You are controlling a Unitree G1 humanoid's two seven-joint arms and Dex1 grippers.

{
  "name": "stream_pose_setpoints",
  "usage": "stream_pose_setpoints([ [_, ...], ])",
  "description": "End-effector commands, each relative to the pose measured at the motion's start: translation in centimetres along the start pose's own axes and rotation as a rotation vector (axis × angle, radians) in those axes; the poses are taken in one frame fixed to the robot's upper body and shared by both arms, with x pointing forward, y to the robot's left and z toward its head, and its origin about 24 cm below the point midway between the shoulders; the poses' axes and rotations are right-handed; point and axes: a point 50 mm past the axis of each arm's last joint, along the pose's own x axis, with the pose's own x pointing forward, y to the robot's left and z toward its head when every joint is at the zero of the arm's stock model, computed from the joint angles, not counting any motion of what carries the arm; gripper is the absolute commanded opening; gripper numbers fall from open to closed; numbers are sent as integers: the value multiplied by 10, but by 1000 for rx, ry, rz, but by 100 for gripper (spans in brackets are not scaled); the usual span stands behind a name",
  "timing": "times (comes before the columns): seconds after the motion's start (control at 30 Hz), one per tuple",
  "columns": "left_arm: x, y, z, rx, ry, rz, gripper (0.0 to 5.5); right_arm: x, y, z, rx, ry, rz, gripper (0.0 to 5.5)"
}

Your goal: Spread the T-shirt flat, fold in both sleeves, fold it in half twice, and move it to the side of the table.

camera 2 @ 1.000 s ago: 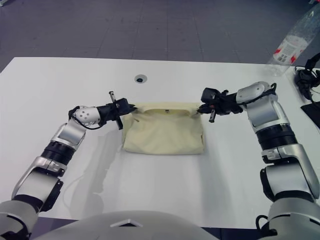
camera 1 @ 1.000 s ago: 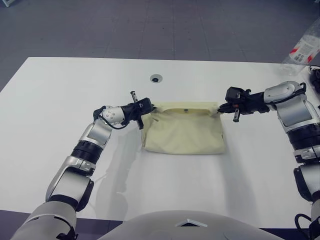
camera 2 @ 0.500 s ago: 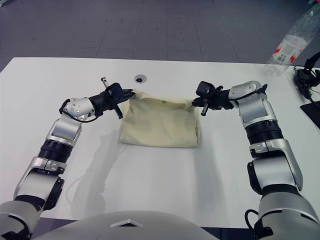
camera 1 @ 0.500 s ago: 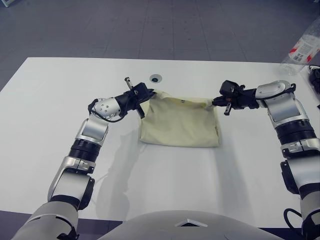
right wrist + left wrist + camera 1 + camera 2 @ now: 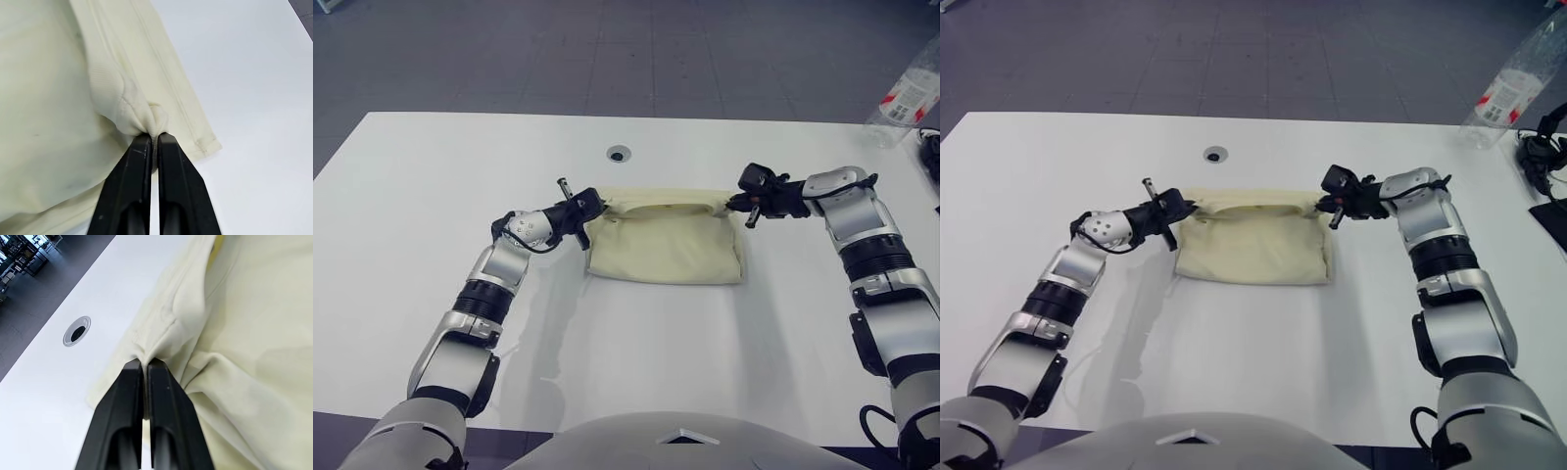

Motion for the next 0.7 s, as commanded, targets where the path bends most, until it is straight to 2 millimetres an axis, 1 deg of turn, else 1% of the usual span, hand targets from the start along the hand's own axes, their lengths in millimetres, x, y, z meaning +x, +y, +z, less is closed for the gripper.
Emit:
stream_pose_setpoints([
  [0.03, 9, 2, 5, 13, 6, 53, 37, 8, -1, -6, 44, 53, -63, 70],
  [0.1, 12, 3, 10, 3, -15, 99, 66, 13, 1, -10, 72, 51, -81, 97],
  [0.13, 13, 6, 15, -7, -36, 137, 90, 15, 1, -11, 96, 44, -100, 121],
  [0.23, 16, 19, 31, -35, -106, 239, 133, 18, -1, -14, 163, 15, -162, 163],
  [0.27, 16, 21, 35, -40, -119, 260, 157, 19, -1, -14, 195, 6, -175, 185],
  [0.33, 16, 26, 40, -50, -148, 297, 183, 19, -2, -16, 229, -3, -208, 210],
  [0.43, 14, 32, 42, -73, -161, 353, 241, 14, -7, -17, 233, -23, -255, 266],
  [0.47, 13, 34, 41, -81, -161, 378, 249, 11, -9, -15, 230, -36, -271, 274],
  [0.57, 10, 39, 38, -92, -158, 445, 302, 4, -14, -8, 224, -77, -299, 324],
  [0.7, 7, 37, 33, -92, -147, 449, 377, -4, -18, 3, 207, -134, -325, 395],
])
